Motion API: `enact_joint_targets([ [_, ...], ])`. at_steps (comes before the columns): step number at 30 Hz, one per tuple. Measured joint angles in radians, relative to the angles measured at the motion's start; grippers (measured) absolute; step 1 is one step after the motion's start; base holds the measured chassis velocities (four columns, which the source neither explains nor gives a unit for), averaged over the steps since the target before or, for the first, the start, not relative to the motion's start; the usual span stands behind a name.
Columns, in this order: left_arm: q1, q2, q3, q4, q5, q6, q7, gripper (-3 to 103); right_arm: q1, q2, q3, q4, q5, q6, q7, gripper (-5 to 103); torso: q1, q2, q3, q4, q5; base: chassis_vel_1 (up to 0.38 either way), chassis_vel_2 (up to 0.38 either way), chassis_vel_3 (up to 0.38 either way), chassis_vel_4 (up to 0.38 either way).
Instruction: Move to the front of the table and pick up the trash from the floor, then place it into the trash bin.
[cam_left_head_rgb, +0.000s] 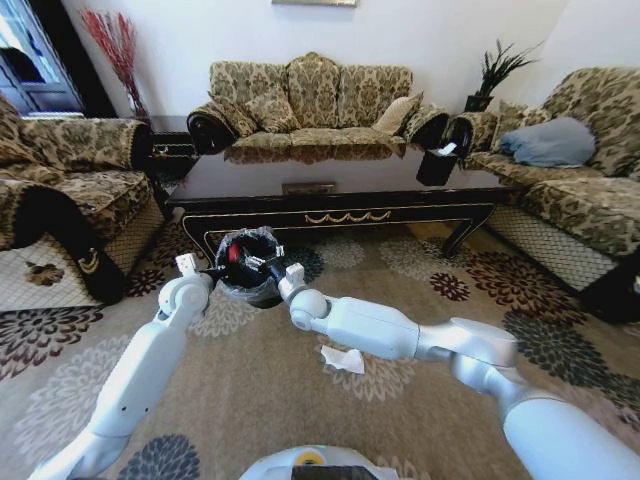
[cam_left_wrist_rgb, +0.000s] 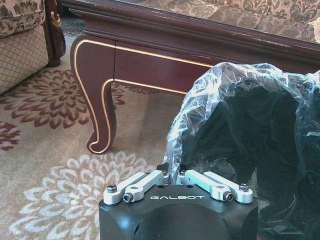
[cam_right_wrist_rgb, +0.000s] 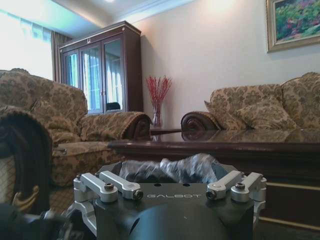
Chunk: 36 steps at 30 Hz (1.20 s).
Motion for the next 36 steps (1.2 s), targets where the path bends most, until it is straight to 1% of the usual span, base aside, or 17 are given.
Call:
enact_joint_targets([
  [3, 0.009, 0.006, -0.011, -0.006, 0.000, 0.000, 0.000, 2, 0.012, -0.016, 0.030, 0.009, 0.003, -0.001, 0.010, 100, 0.000, 0.000, 0.000, 0.0000, 0.0001, 0.000, 0.000, 0.000, 0.000],
  [7, 0.018, 0.015, -0.019, -0.013, 0.000, 0.004, -0.004, 2, 0.018, -0.037, 0.046, 0.015, 0.014, -0.033, 0.060, 100, 0.000, 0.000, 0.000, 0.0003, 0.0001, 0.000, 0.000, 0.000, 0.000],
  [8, 0.025, 0.027, -0.027, -0.023, 0.000, 0.010, -0.013, 2, 0.019, -0.073, 0.054, 0.025, 0.049, -0.075, 0.121, 100, 0.000, 0.000, 0.000, 0.0002, 0.0001, 0.000, 0.000, 0.000, 0.000],
  [9, 0.026, 0.036, -0.032, -0.030, -0.003, 0.012, -0.014, 2, 0.016, -0.096, 0.058, 0.031, 0.067, -0.089, 0.146, 100, 0.000, 0.000, 0.000, 0.0004, 0.0000, 0.000, 0.000, 0.000, 0.000],
  [10, 0.026, 0.036, -0.032, -0.030, -0.003, 0.012, -0.014, 2, 0.016, -0.096, 0.058, 0.031, 0.067, -0.089, 0.146, 100, 0.000, 0.000, 0.000, 0.0004, 0.0000, 0.000, 0.000, 0.000, 0.000],
  [12, 0.027, 0.053, -0.045, -0.043, -0.014, 0.014, -0.015, 2, 0.004, -0.142, 0.063, 0.045, 0.091, -0.113, 0.171, 100, 0.000, 0.000, 0.000, -0.0001, 0.0002, 0.000, 0.000, 0.000, 0.000],
  [15, 0.026, 0.087, -0.067, -0.061, -0.051, 0.030, -0.034, 2, -0.025, -0.219, 0.063, 0.080, 0.125, -0.181, 0.202, 100, 0.000, 0.000, 0.000, -0.0003, 0.0003, 0.000, 0.000, 0.000, 0.000],
  [17, 0.026, 0.093, -0.070, -0.065, -0.064, 0.035, -0.042, 2, -0.031, -0.232, 0.063, 0.089, 0.136, -0.193, 0.203, 100, 0.000, 0.000, 0.000, -0.0002, 0.0004, 0.000, 0.000, 0.000, 0.000],
  [19, 0.025, 0.109, -0.079, -0.081, -0.105, 0.045, -0.066, 2, -0.059, -0.281, 0.057, 0.124, 0.186, -0.228, 0.205, 100, 0.000, 0.000, 0.000, 0.0003, 0.0001, 0.000, 0.000, 0.000, 0.000],
  [20, 0.024, 0.114, -0.083, -0.090, -0.111, 0.047, -0.070, 2, -0.078, -0.305, 0.048, 0.138, 0.203, -0.243, 0.204, 100, 0.000, 0.000, 0.000, 0.0003, 0.0001, 0.000, 0.000, 0.000, 0.000],
  [22, 0.024, 0.115, -0.084, -0.092, -0.112, 0.047, -0.070, 2, -0.085, -0.313, 0.044, 0.141, 0.207, -0.247, 0.202, 100, 0.000, 0.000, 0.000, 0.0003, 0.0001, 0.000, 0.000, 0.000, 0.000],
  [23, 0.023, 0.117, -0.090, -0.108, -0.113, 0.047, -0.072, 2, -0.127, -0.345, 0.024, 0.146, 0.228, -0.275, 0.190, 100, 0.000, 0.000, 0.000, -0.0001, 0.0003, 0.000, 0.000, 0.000, 0.000],
  [24, 0.023, 0.116, -0.091, -0.113, -0.113, 0.047, -0.073, 2, -0.146, -0.353, 0.016, 0.140, 0.233, -0.285, 0.186, 100, 0.000, 0.000, 0.000, -0.0003, 0.0003, 0.000, 0.000, 0.000, 0.000],
  [26, 0.024, 0.116, -0.092, -0.116, -0.113, 0.047, -0.074, 2, -0.162, -0.357, 0.010, 0.131, 0.234, -0.290, 0.181, 100, 0.000, 0.000, 0.000, -0.0004, 0.0003, 0.000, 0.000, 0.000, 0.000],
  [28, 0.026, 0.114, -0.093, -0.127, -0.112, 0.048, -0.075, 2, -0.238, -0.366, -0.009, 0.080, 0.217, -0.296, 0.141, 100, 0.000, 0.000, 0.000, -0.0002, 0.0003, 0.000, 0.000, 0.000, 0.000],
  [31, 0.023, 0.111, -0.090, -0.127, -0.106, 0.048, -0.076, 2, -0.292, -0.372, -0.023, 0.050, 0.196, -0.296, 0.116, 100, 0.000, 0.000, 0.000, 0.0002, 0.0002, 0.000, 0.000, 0.000, 0.000],
  [36, 0.017, 0.112, -0.087, -0.121, -0.048, 0.044, -0.047, 2, -0.373, -0.374, -0.063, 0.018, 0.172, -0.286, 0.093, 100, 0.000, 0.000, 0.000, -0.0003, 0.0002, 0.000, 0.000, 0.000, 0.000],
])
